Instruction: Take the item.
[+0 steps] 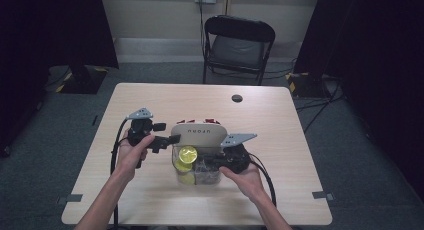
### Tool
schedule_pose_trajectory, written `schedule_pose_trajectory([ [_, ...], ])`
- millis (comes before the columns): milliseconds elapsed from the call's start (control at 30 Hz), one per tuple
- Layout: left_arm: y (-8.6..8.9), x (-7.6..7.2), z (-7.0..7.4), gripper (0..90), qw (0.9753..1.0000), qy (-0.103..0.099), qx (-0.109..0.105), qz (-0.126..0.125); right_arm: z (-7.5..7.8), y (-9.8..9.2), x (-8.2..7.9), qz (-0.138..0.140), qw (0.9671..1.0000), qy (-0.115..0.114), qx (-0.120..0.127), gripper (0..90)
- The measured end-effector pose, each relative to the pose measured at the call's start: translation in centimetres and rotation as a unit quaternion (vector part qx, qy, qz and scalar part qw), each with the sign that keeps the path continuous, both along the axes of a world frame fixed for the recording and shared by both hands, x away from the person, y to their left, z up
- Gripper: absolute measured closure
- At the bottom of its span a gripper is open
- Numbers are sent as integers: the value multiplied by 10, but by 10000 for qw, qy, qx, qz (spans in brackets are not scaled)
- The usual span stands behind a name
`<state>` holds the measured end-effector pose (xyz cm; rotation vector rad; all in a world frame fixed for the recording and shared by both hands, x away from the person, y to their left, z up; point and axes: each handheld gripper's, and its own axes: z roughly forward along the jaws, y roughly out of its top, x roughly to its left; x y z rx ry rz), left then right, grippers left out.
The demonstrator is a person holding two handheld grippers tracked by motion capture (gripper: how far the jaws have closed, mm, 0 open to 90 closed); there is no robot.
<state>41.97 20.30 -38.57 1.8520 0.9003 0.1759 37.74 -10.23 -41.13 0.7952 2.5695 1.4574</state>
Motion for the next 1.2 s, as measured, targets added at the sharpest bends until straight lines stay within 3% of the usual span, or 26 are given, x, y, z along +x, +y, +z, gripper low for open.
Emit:
schedule_pose_trajectory([
  [700,1,1,-1,128,10000,31,-40,18,9,-13,0,-171,9993,-55,330,900],
  [1200,1,1,-1,128,10000,36,-29,-5,21,-14,-4,-144,9985,-226,480,900],
])
